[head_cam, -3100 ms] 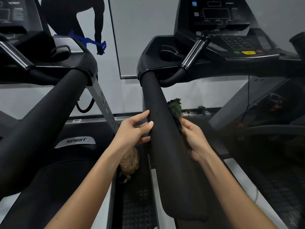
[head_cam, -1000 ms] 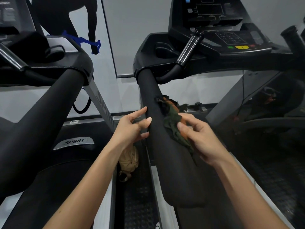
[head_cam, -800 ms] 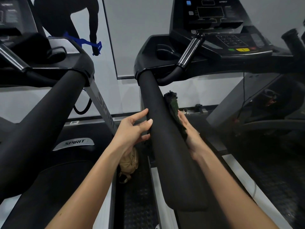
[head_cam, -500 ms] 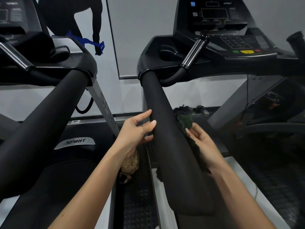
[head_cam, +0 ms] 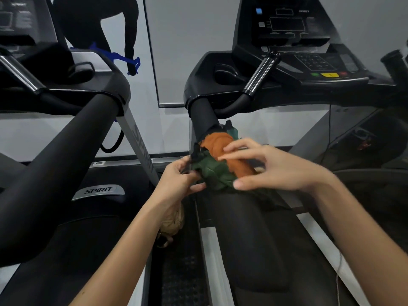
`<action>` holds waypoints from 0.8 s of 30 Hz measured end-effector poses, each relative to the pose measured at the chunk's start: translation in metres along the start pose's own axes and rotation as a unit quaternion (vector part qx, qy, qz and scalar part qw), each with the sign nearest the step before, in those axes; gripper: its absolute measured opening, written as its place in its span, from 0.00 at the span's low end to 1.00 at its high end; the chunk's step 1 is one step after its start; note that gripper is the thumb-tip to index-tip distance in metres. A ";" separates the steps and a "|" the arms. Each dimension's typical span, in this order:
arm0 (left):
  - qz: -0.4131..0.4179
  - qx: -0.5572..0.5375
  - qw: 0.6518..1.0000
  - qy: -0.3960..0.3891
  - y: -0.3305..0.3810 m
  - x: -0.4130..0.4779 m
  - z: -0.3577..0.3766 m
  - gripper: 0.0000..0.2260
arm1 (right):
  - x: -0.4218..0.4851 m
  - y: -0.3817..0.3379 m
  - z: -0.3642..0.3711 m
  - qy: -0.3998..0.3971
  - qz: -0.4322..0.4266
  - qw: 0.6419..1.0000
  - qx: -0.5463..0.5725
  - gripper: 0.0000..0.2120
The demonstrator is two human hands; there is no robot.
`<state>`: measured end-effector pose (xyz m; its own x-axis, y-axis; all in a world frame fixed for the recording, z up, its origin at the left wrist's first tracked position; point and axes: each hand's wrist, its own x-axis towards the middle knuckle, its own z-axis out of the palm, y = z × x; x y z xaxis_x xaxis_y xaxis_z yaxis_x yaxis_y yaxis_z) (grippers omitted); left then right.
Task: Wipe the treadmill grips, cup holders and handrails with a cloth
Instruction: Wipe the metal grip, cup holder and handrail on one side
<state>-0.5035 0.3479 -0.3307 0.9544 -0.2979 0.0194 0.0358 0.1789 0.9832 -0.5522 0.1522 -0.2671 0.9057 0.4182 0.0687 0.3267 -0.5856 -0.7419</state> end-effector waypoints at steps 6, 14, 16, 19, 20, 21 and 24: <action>0.013 0.007 1.000 -0.010 0.000 0.000 0.002 0.21 | 0.004 -0.002 -0.001 0.033 -0.035 0.998 -0.030 0.17; 0.065 0.006 0.986 0.152 0.014 0.003 0.000 0.16 | 0.044 0.005 0.005 0.113 -0.036 0.987 -0.108 0.14; 0.129 0.086 0.977 0.147 0.023 -0.001 -0.002 0.15 | 0.027 0.004 0.008 0.109 -0.080 0.986 -0.098 0.13; 0.169 0.182 0.968 0.021 0.038 -0.008 0.010 0.15 | -0.002 0.007 0.001 0.059 -0.087 0.991 0.087 0.18; 0.154 0.212 0.965 -0.030 0.042 -0.009 0.018 0.17 | -0.009 0.011 -0.003 0.061 -0.085 0.979 0.175 0.19; 0.140 0.270 0.950 -0.069 0.043 -0.008 0.026 0.22 | -0.012 0.018 -0.008 0.079 -0.083 0.960 0.256 0.18; 0.090 0.489 0.861 -0.104 0.049 -0.002 0.046 0.31 | -0.014 0.035 -0.018 0.194 -0.052 0.908 0.369 0.14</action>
<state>-0.5176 0.3140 -0.2741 0.8412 -0.5273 0.1201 -0.4710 -0.6053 0.6417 -0.5485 0.1131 -0.2823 0.9539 0.0853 0.2876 0.2759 0.1267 -0.9528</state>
